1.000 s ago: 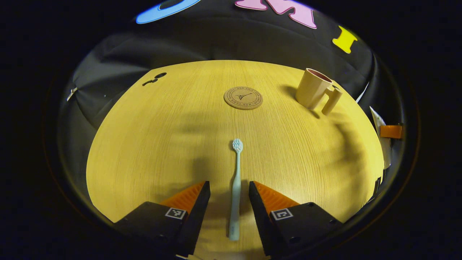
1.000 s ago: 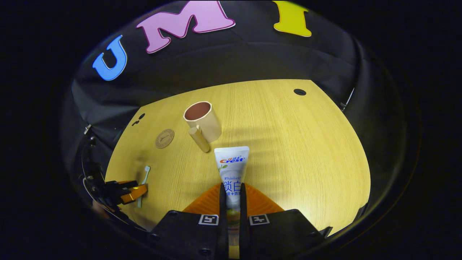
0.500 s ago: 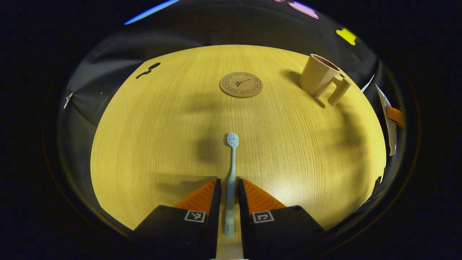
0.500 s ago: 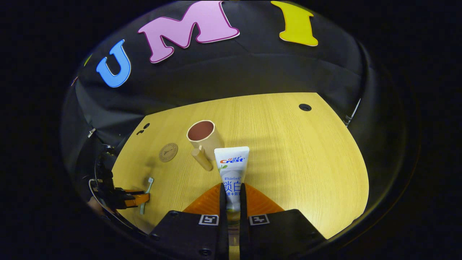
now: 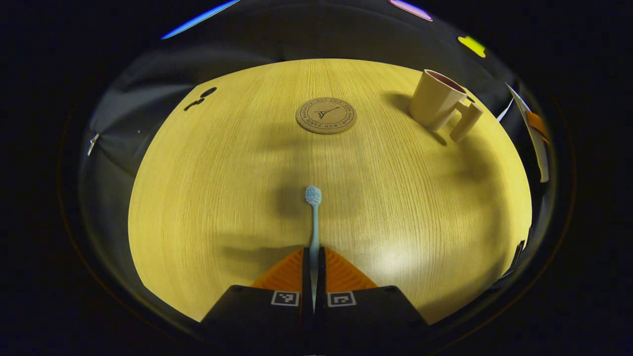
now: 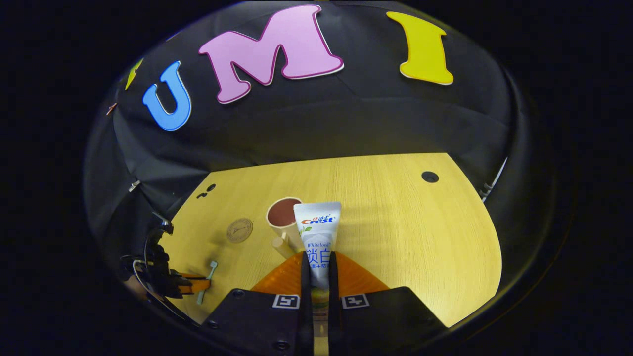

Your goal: Put the toothbrush and toothpaste on the desktop into the cup, then pick up the cup and place it on the coaster on the desktop.

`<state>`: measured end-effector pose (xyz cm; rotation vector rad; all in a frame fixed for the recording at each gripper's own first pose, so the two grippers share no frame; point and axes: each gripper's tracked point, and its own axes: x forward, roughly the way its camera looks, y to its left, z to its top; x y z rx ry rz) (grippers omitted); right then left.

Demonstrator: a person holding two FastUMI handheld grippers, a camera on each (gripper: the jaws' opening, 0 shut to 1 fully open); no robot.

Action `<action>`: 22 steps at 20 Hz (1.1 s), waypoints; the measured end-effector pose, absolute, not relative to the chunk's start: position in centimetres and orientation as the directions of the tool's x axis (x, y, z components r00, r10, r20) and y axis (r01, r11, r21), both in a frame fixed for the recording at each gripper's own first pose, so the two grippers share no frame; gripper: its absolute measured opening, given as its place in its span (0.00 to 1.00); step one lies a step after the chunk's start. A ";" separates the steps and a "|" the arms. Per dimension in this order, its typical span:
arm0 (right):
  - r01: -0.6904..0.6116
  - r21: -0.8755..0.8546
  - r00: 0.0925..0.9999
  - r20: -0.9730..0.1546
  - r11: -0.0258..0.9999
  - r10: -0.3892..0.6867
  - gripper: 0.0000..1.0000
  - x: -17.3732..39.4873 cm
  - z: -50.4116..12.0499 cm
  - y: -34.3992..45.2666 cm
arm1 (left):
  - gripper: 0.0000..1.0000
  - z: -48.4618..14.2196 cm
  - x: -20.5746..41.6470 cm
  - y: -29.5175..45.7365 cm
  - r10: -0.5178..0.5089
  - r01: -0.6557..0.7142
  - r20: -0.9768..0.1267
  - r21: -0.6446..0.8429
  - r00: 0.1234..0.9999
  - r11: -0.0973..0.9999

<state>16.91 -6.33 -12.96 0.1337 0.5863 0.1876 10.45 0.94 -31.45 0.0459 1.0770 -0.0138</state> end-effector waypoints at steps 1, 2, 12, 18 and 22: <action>-0.142 0.186 0.824 -0.522 0.972 0.220 0.16 17.5 -12.3 -6.1 | 0.07 -31.2 10.5 1.0 0.019 0.034 -0.873 0.041 0.487 0.999; -0.147 0.189 0.833 -0.506 0.971 0.224 0.16 17.9 -11.7 -6.0 | 0.07 -31.0 10.5 1.0 0.026 0.034 -0.866 0.050 0.499 0.998; -0.241 0.209 0.917 -0.271 0.948 0.293 0.16 23.7 -4.4 -3.2 | 0.06 -26.6 10.3 0.2 -0.003 -0.016 -0.790 -0.017 0.613 1.000; -0.275 0.129 0.951 -0.108 0.953 0.289 0.15 27.3 -2.8 -1.5 | 0.06 -24.3 11.0 -1.1 -0.054 0.008 -0.682 -0.070 0.729 0.997; -0.297 0.113 0.951 -0.052 0.948 0.305 0.15 29.5 -3.3 0.1 | 0.06 -22.1 11.2 -2.8 -0.096 0.050 -0.606 -0.093 0.790 0.994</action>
